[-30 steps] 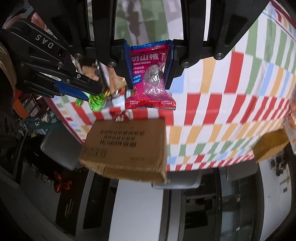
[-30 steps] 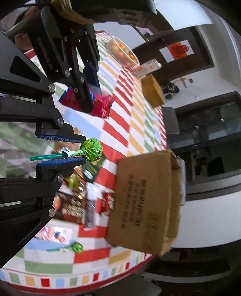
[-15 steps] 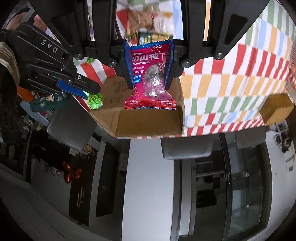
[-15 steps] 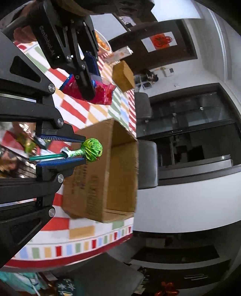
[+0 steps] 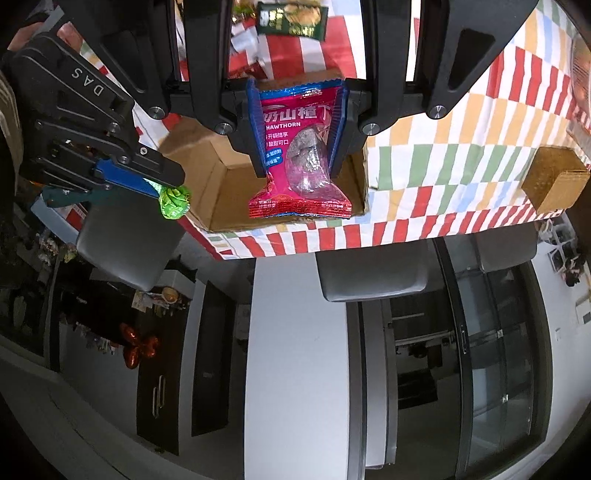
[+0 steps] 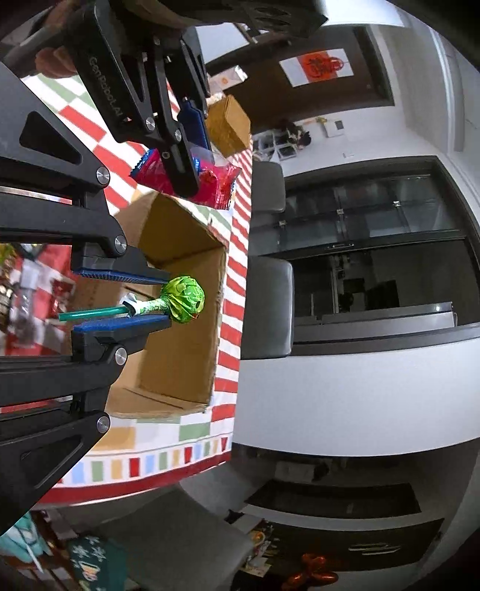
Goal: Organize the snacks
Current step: 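Carry the pink bag and green lollipop into the cardboard box and release both, then grasp the Fortune Biscuits bag with the left tool while the right tool grasps the pink Lotso candy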
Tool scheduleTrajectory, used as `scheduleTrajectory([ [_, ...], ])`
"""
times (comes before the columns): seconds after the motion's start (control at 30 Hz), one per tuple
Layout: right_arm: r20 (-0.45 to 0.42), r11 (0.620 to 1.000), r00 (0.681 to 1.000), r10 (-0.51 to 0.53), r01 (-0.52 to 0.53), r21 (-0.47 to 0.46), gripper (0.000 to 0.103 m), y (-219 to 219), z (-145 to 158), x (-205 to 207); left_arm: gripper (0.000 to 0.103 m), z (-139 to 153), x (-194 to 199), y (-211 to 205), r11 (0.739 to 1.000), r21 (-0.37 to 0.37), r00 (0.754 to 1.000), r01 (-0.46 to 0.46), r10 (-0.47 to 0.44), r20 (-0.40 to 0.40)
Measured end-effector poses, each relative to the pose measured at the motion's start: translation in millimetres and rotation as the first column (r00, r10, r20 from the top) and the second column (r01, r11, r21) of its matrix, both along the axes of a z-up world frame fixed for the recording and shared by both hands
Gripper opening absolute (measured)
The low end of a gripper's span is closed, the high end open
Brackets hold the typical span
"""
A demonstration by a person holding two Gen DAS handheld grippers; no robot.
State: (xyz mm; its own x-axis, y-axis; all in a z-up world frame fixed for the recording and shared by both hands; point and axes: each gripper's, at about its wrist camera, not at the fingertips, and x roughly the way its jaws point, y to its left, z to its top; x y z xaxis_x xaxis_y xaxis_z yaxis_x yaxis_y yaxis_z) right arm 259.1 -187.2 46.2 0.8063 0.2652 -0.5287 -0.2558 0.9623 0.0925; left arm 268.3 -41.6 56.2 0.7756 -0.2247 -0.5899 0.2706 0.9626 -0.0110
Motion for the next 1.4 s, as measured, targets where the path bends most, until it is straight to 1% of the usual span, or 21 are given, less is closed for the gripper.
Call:
scheduleTrajectory([
  [0.17, -0.026, 1.000, 1.000, -0.011, 0.010, -0.027, 0.018, 1, -2, 27, 0.031, -4, 29, -2, 1.000, -0.004, 0.999, 0.003, -0.003, -0.040],
  [0.3, -0.056, 0.999, 0.998, -0.026, 0.024, -0.026, 0.018, -2, -4, 47, 0.032, -8, 51, -4, 1.000, -0.026, 0.997, 0.008, -0.010, -0.081],
  [0.37, -0.065, 0.999, 0.997, -0.041, 0.040, -0.015, 0.019, -5, -6, 53, 0.034, -10, 58, -5, 1.000, -0.023, 0.995, 0.014, -0.016, -0.097],
  [0.4, -0.071, 0.999, 0.996, -0.051, 0.051, -0.009, 0.025, -6, -6, 56, 0.037, -10, 60, -4, 1.000, -0.023, 0.995, 0.007, -0.009, -0.099],
  [0.43, -0.083, 0.998, 0.994, -0.069, 0.069, -0.007, 0.036, -8, -6, 58, 0.039, -10, 59, -2, 1.000, -0.027, 0.996, 0.006, -0.009, -0.094],
  [0.47, -0.081, 0.996, 0.993, -0.089, 0.089, -0.009, 0.039, -9, -5, 58, 0.044, -10, 56, -1, 1.000, -0.027, 0.996, 0.005, -0.007, -0.087],
  [0.5, -0.071, 0.995, 0.992, -0.103, 0.102, -0.015, 0.041, -11, -3, 56, 0.048, -10, 53, 0, 1.000, -0.019, 0.997, -0.001, 0.000, -0.082],
  [0.6, -0.052, 0.993, 0.992, -0.112, 0.110, -0.036, 0.041, -12, -2, 45, 0.053, -9, 40, 3, 1.000, -0.005, 0.998, -0.009, 0.008, -0.063],
  [0.7, -0.054, 0.993, 0.992, -0.114, 0.113, -0.030, 0.041, -13, 0, 34, 0.055, -8, 24, 4, 1.000, 0.013, 0.998, -0.015, 0.015, -0.057],
  [0.8, -0.029, 0.994, 0.995, -0.100, 0.099, -0.036, 0.041, -12, 2, 15, 0.058, -8, 0, 4, 0.999, 0.033, 0.999, -0.010, 0.011, -0.044],
  [0.87, -0.012, 0.994, 0.995, -0.102, 0.102, -0.041, 0.043, -11, 4, -1, 0.059, -8, -14, 3, 0.999, 0.043, 0.999, -0.006, 0.007, -0.041],
  [0.9, -0.011, 0.994, 0.995, -0.099, 0.098, -0.038, 0.046, -11, 4, -8, 0.060, -8, -23, 4, 0.999, 0.043, 0.999, -0.006, 0.007, -0.038],
  [1.0, -0.003, 0.995, 0.996, -0.094, 0.094, -0.027, 0.046, -10, 5, -28, 0.061, -8, -43, 5, 1.000, 0.029, 0.999, 0.005, -0.004, -0.037],
  [1.13, 0.015, 0.995, 0.996, -0.088, 0.089, -0.038, 0.047, -8, 3, -57, 0.062, -12, -71, 6, 1.000, 0.028, 1.000, 0.012, -0.011, -0.028],
  [1.23, 0.017, 0.996, 0.996, -0.085, 0.086, -0.036, 0.051, -6, -1, -78, 0.063, -16, -90, 5, 0.999, 0.035, 0.999, 0.021, -0.020, -0.028],
  [1.4, -0.003, 0.997, 0.997, -0.071, 0.071, -0.023, 0.051, -5, -13, -106, 0.065, -24, -119, 2, 0.998, 0.052, 0.999, 0.030, -0.029, -0.016],
])
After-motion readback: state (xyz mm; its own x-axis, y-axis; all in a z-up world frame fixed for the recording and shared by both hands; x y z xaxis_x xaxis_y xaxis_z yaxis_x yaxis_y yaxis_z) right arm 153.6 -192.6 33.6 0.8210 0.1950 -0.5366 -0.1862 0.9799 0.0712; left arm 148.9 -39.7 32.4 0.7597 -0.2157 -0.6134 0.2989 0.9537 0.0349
